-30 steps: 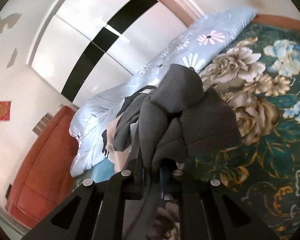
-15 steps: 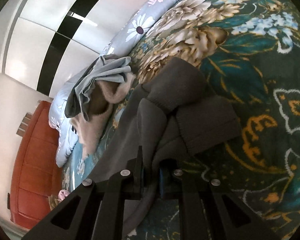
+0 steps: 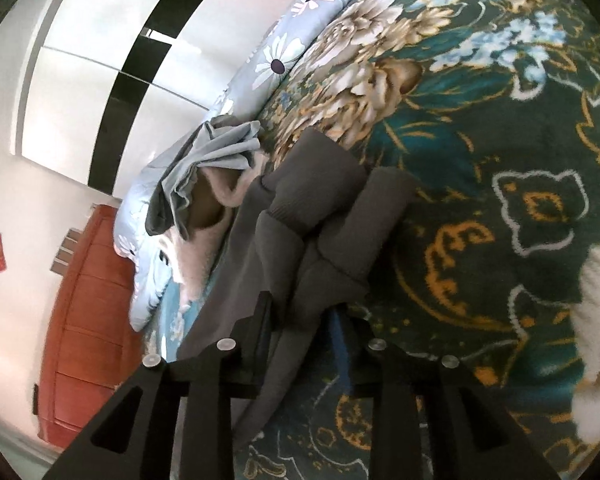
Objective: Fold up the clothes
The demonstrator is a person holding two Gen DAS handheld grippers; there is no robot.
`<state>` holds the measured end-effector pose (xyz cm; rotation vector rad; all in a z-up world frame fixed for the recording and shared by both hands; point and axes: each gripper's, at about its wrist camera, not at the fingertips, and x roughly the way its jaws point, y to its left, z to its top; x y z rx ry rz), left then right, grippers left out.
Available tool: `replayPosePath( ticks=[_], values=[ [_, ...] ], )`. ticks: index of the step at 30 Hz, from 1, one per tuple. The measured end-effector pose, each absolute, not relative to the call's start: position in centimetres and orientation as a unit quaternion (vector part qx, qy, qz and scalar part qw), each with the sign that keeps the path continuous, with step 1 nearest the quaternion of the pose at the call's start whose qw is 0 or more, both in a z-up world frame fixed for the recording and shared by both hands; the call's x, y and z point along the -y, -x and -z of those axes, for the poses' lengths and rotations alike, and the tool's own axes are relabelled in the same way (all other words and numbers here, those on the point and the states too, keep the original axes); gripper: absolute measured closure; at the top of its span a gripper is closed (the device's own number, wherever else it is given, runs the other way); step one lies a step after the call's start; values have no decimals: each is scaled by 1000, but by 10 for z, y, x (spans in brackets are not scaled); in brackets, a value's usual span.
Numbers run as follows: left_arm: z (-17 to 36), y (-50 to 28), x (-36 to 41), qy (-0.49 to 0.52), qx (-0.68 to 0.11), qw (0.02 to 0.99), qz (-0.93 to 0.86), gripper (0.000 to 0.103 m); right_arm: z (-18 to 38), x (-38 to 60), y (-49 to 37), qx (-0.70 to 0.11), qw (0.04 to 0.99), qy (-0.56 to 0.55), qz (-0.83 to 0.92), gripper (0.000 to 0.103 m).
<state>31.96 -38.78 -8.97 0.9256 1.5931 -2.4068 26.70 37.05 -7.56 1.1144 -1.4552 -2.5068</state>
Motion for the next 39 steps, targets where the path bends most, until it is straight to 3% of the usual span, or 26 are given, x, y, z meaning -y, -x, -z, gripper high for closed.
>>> replayPosePath(
  ticks=[8,20,22,25,39],
  values=[
    [46,-310,344,-309,-449,23,838,52,86,-371,-251,512,17,-336,790,42],
    [50,-247,160,-428,-273,-150,848,51,91,-373,-242,519,-19,-322,792,41],
    [60,-247,147,-445,-259,-157,843,51,87,-375,-247,502,-41,-319,803,51],
    [73,-252,128,-468,-238,-160,836,51,86,-379,-253,488,-36,-315,813,54],
    [82,-254,128,-470,-241,-159,834,50,57,-398,-293,485,-24,-264,833,53]
  ],
)
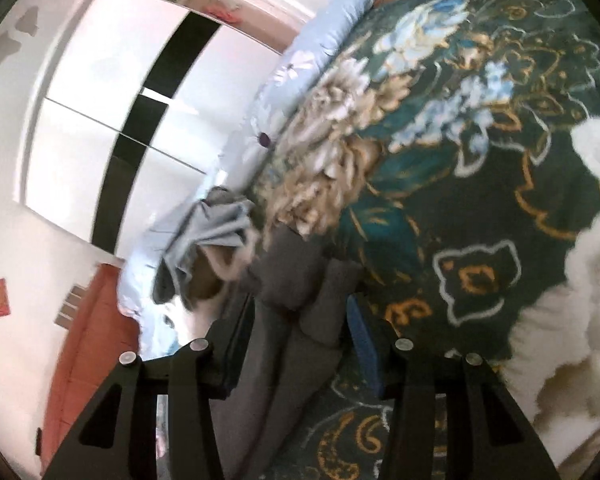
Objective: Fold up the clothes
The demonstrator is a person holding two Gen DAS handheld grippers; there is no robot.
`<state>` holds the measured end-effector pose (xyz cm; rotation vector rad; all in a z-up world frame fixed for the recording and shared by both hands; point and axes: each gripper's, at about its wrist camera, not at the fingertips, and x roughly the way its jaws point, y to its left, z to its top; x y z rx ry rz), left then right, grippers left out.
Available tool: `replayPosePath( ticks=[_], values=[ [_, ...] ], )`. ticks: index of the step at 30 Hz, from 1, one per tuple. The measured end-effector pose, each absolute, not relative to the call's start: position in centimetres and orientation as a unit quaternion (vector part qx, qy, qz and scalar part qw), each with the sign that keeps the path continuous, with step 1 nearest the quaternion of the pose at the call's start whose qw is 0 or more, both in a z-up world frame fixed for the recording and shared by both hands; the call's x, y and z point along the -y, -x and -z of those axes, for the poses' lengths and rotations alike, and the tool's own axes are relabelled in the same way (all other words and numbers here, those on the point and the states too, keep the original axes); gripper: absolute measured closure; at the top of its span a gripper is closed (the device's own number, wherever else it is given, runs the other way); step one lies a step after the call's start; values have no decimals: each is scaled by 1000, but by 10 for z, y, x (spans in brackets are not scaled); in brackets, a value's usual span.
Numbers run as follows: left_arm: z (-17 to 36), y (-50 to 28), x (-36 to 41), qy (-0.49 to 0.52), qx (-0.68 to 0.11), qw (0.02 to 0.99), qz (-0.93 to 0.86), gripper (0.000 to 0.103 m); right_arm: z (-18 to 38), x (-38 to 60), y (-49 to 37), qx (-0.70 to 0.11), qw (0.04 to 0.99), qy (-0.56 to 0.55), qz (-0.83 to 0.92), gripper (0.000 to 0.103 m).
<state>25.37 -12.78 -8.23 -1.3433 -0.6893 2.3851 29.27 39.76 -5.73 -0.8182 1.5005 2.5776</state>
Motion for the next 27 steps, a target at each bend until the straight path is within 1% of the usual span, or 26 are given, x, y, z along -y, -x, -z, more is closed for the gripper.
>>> replayPosePath(
  ticks=[4,6,11,12,13,14,16,20,24,27],
  values=[
    [84,-255,129,469,246,162,-832,50,53,-383,-278,-470,-14,276,-838,53],
    [84,-257,130,469,246,163,-833,50,57,-375,-267,-463,-5,299,-834,53],
    [84,-254,128,470,242,161,-833,50,65,-373,-248,-473,3,314,-823,53],
    [84,-254,128,469,243,162,-833,50,66,-373,-244,-468,14,321,-823,58],
    [84,-254,129,469,244,163,-833,50,67,-373,-241,-464,29,329,-822,70],
    [85,-254,129,469,246,164,-833,50,69,-372,-238,-461,40,335,-821,74],
    [85,-255,130,468,247,165,-832,50,68,-370,-233,-456,51,338,-822,87],
    [84,-258,132,463,251,170,-833,50,41,-357,-235,-402,58,319,-856,90],
    [83,-261,136,453,265,184,-831,49,14,-361,-252,-392,37,267,-880,90],
    [86,-261,136,456,266,186,-829,49,26,-367,-254,-382,52,288,-876,90]
  ],
)
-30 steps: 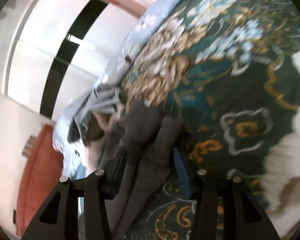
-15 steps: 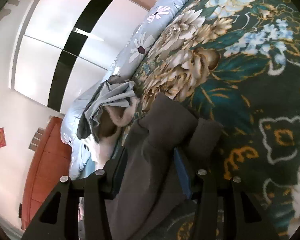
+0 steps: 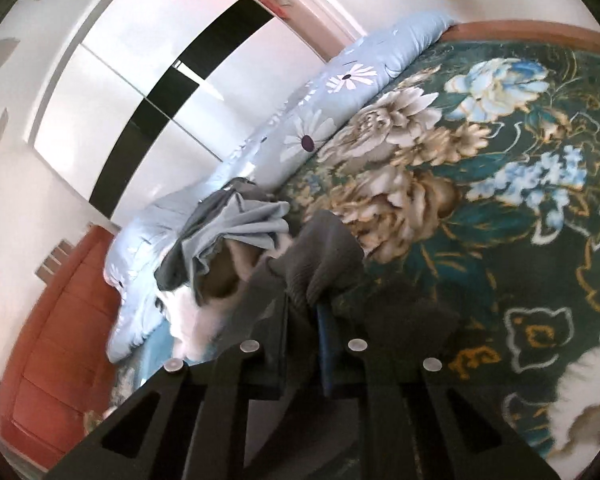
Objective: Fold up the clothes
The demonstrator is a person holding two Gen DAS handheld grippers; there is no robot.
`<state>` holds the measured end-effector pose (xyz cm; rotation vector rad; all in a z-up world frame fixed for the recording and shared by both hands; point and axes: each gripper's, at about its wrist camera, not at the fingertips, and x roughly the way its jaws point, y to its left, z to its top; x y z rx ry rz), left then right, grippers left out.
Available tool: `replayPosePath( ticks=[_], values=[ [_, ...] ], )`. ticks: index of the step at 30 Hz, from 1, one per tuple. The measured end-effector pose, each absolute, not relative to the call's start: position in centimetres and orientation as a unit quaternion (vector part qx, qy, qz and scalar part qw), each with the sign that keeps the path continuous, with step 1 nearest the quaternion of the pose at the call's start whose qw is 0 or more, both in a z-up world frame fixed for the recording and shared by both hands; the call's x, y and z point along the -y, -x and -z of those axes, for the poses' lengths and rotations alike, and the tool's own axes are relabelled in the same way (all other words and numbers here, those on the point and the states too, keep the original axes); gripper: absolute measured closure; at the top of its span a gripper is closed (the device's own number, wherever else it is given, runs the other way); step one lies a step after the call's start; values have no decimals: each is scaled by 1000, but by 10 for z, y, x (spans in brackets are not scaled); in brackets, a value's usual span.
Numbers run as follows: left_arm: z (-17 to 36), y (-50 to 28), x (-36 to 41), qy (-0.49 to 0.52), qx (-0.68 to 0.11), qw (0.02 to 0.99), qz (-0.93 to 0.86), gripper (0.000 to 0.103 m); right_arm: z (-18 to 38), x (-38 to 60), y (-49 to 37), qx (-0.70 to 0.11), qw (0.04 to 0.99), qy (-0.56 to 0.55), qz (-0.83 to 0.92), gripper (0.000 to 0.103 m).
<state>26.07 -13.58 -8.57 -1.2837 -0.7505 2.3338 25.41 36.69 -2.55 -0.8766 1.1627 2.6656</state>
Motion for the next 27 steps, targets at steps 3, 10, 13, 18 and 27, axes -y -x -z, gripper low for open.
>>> replayPosePath(
  ticks=[3,10,13,18,27],
  values=[
    [86,-262,135,458,262,188,-829,49,57,-379,-254,-420,74,320,-846,90],
    [87,-261,134,460,262,185,-828,49,59,-381,-258,-406,81,342,-843,87],
    [87,-262,135,460,264,187,-827,49,52,-374,-256,-362,97,359,-855,77],
    [88,-262,137,459,268,191,-825,49,58,-376,-256,-358,135,376,-844,50],
    [90,-262,140,457,277,197,-822,49,76,-390,-262,-436,107,348,-823,47]
  ],
)
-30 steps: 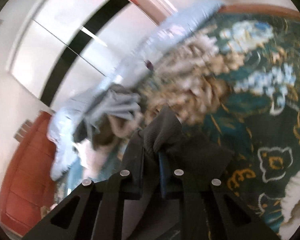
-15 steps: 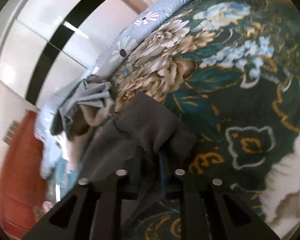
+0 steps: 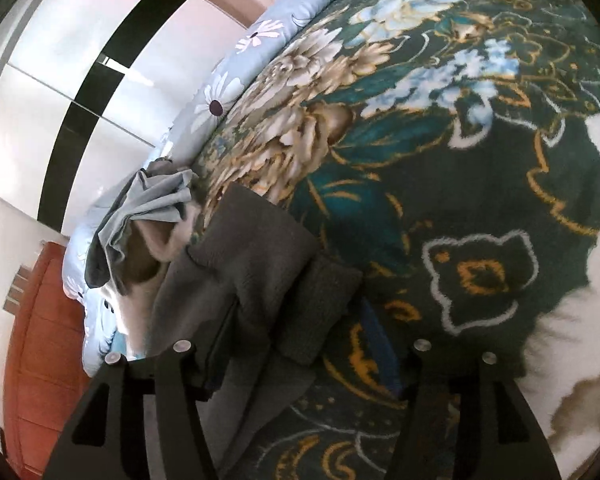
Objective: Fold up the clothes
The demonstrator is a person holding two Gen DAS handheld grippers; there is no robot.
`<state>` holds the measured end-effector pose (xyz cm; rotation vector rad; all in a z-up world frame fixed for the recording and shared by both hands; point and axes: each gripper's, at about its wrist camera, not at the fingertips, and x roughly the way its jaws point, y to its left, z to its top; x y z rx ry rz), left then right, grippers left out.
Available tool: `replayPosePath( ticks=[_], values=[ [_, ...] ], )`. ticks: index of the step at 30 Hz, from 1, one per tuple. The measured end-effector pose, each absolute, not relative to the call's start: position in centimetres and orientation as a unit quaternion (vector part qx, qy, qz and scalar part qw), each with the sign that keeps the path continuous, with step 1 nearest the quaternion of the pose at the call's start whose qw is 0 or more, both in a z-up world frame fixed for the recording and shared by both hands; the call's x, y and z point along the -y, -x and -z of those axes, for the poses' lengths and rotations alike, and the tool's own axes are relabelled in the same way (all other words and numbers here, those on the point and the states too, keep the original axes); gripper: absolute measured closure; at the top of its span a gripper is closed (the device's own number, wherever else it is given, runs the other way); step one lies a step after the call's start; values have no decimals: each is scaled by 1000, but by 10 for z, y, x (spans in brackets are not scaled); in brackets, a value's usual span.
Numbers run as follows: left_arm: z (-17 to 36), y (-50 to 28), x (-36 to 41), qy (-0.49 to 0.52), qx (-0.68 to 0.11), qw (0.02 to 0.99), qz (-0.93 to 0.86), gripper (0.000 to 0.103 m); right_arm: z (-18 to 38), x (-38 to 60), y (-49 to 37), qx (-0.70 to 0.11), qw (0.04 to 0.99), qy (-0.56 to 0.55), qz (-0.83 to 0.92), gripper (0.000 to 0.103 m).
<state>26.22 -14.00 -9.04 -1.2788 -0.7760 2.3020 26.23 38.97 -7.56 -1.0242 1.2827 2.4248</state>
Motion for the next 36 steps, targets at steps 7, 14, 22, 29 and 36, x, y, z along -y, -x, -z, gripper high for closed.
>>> replayPosePath(
  ticks=[7,14,22,29,36],
  values=[
    [93,-265,146,452,295,207,-816,49,51,-374,-256,-435,99,321,-836,82],
    [94,-270,160,437,329,211,-810,49,-39,-290,-246,-281,43,278,-917,82],
    [92,-290,201,401,380,183,-813,49,-68,-129,-231,-117,-104,290,-944,82],
    [95,-297,221,386,407,167,-811,49,-11,-23,-238,-1,-168,353,-921,82],
    [96,-293,218,391,400,169,-812,47,34,31,-255,123,-206,392,-888,72]
  ],
)
